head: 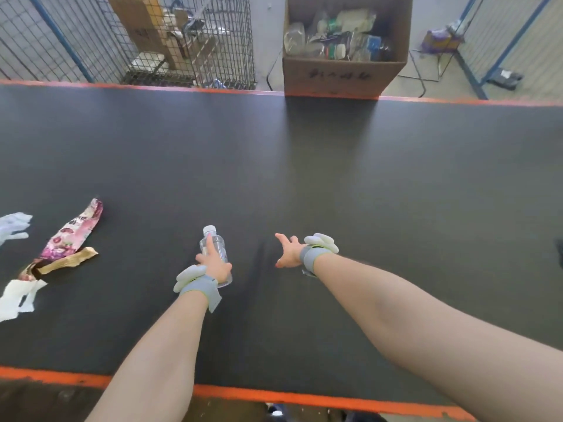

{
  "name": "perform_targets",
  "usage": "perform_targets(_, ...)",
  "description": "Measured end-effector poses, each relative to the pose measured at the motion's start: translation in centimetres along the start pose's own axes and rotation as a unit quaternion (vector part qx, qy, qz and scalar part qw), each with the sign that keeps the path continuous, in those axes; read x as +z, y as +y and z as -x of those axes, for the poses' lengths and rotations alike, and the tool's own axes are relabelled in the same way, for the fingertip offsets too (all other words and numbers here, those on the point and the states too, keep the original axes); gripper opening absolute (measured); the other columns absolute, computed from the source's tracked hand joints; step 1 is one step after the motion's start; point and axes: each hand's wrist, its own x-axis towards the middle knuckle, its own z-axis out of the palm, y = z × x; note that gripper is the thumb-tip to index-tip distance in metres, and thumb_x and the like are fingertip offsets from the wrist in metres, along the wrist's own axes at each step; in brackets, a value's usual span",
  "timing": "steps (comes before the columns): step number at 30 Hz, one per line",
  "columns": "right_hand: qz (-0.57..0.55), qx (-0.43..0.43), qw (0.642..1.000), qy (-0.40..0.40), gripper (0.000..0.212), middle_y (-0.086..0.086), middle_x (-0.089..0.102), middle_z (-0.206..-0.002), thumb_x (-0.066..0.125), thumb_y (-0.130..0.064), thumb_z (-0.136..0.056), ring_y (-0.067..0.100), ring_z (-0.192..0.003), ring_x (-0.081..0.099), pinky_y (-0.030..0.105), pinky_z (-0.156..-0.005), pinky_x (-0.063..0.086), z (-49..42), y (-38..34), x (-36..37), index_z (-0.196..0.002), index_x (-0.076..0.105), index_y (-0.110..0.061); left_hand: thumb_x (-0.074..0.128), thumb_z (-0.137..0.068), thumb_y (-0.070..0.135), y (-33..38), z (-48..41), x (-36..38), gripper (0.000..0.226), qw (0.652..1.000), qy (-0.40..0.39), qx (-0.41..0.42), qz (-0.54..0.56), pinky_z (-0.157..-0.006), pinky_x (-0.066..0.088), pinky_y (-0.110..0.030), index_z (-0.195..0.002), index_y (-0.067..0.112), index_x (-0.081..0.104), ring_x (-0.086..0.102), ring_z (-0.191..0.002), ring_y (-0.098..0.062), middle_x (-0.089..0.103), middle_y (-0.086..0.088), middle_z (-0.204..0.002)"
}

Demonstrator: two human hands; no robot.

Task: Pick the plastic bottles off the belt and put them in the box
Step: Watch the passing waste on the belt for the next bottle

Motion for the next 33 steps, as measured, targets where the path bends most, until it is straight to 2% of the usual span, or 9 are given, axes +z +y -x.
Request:
perform_targets(6, -0.011, 0.034, 0.999, 0.04, 0.089, 0.005, 0.018, -0.157, 0.057, -0.046, -0.088, 0.034, -0.139, 0.031, 0.046, -0.107, 0.035, -2.8, 5.4, -6.8, -0.153, -0.004, -0.037, 0.067, -0.087, 0.03, 10.6, -3.3, -2.1, 0.095, 0.968, -0.055, 0.038, 0.242, -0.109, 0.037, -0.042, -0.151, 0.015, -0.002, 0.041, -0.132, -0.037, 0.035, -0.019, -0.147)
perform_targets(9, -0.029, 0.045, 0.997, 0.054, 0.089, 0.006, 0.016, -0.157, 0.057, -0.044, -0.089, 0.035, -0.14, 0.03, 0.047, -0.11, 0.033, -4.3, 7.6, -10.6, -0.153, -0.004, -0.036, 0.075, -0.08, 0.033, 16.7, -5.6, -3.2, 0.088, 0.942, -0.073, 0.036, 0.327, -0.093, 0.051, -0.051, -0.142, 0.01, 0.018, 0.053, -0.12, -0.034, 0.043, -0.013, -0.138)
perform_targets(13, -0.069, 0.056, 0.99, 0.109, 0.089, 0.008, 0.018, -0.155, 0.058, -0.04, -0.085, 0.035, -0.138, 0.032, 0.044, -0.107, 0.035, -8.2, 10.7, -17.6, -0.152, -0.001, -0.037, 0.069, -0.087, 0.028, 27.6, -8.6, -5.4, 0.064, 0.901, -0.066, 0.085, 0.421, -0.078, 0.055, -0.041, -0.135, 0.01, 0.032, 0.058, -0.11, -0.026, 0.047, -0.007, -0.125)
perform_targets(17, -0.136, 0.064, 0.975, 0.164, 0.088, 0.01, 0.019, -0.155, 0.056, -0.035, -0.085, 0.036, -0.137, 0.033, 0.043, -0.108, 0.036, -13.0, 12.7, -25.6, -0.152, -0.001, -0.036, 0.063, -0.089, 0.036, 37.7, -13.1, -9.9, 0.048, 0.867, -0.057, 0.14, 0.474, -0.095, 0.051, -0.048, -0.126, 0.013, 0.043, 0.059, -0.11, -0.028, 0.053, -0.01, -0.124)
perform_targets(21, -0.223, 0.034, 0.94, 0.257, 0.079, 0.016, 0.016, -0.156, 0.053, -0.022, -0.094, 0.04, -0.136, 0.036, 0.045, -0.11, 0.033, -19.1, 13.3, -36.1, -0.155, 0.003, -0.028, 0.064, -0.082, 0.048, 50.7, -23.2, -16.4, 0.069, 0.857, -0.002, 0.216, 0.468, -0.099, 0.047, -0.049, -0.137, 0.016, 0.039, 0.056, -0.117, -0.031, 0.052, -0.011, -0.133)
perform_targets(24, -0.26, -0.001, 0.911, 0.32, 0.074, 0.017, 0.026, -0.151, 0.052, -0.017, -0.094, 0.04, -0.125, 0.047, 0.043, -0.104, 0.037, -21.2, 13.2, -40.7, -0.154, 0.009, -0.023, 0.057, -0.074, 0.071, 57.1, -22.4, -20.9, 0.092, 0.864, -0.01, 0.224, 0.451, -0.096, 0.05, -0.049, -0.145, 0.019, 0.028, 0.054, -0.115, -0.031, 0.047, -0.008, -0.136)
perform_targets(27, -0.264, -0.022, 0.903, 0.338, 0.074, 0.016, 0.029, -0.148, 0.053, -0.016, -0.094, 0.04, -0.119, 0.053, 0.042, -0.098, 0.042, -23.6, 13.5, -42.1, -0.154, 0.01, -0.024, 0.053, -0.092, 0.049, 60.9, -21.3, -20.8, 0.083, 0.837, -0.085, 0.243, 0.484, -0.094, 0.053, -0.042, -0.152, 0.02, 0.004, 0.05, -0.121, -0.029, 0.033, -0.008, -0.145)
perform_targets(30, -0.259, -0.026, 0.904, 0.339, 0.075, 0.016, 0.029, -0.149, 0.054, -0.015, -0.094, 0.041, -0.116, 0.055, 0.043, -0.094, 0.045, -25.4, 14.5, -42.4, -0.154, 0.01, -0.026, 0.053, -0.098, 0.02, 62.0, -22.9, -18.1, 0.088, 0.855, -0.13, 0.28, 0.417, -0.108, 0.04, -0.033, -0.151, 0.022, -0.017, 0.034, -0.139, -0.024, 0.011, -0.009, -0.159)
perform_targets(33, -0.252, -0.014, 0.91, 0.328, 0.077, 0.015, 0.026, -0.151, 0.055, -0.017, -0.093, 0.041, -0.121, 0.051, 0.045, -0.101, 0.043, -25.8, 14.8, -41.8, -0.154, 0.008, -0.028, 0.051, -0.097, 0.012, 60.8, -24.8, -15.8, 0.087, 0.886, -0.116, 0.27, 0.359, -0.113, 0.035, -0.039, -0.152, 0.027, -0.014, 0.036, -0.138, -0.024, 0.023, -0.009, -0.156)
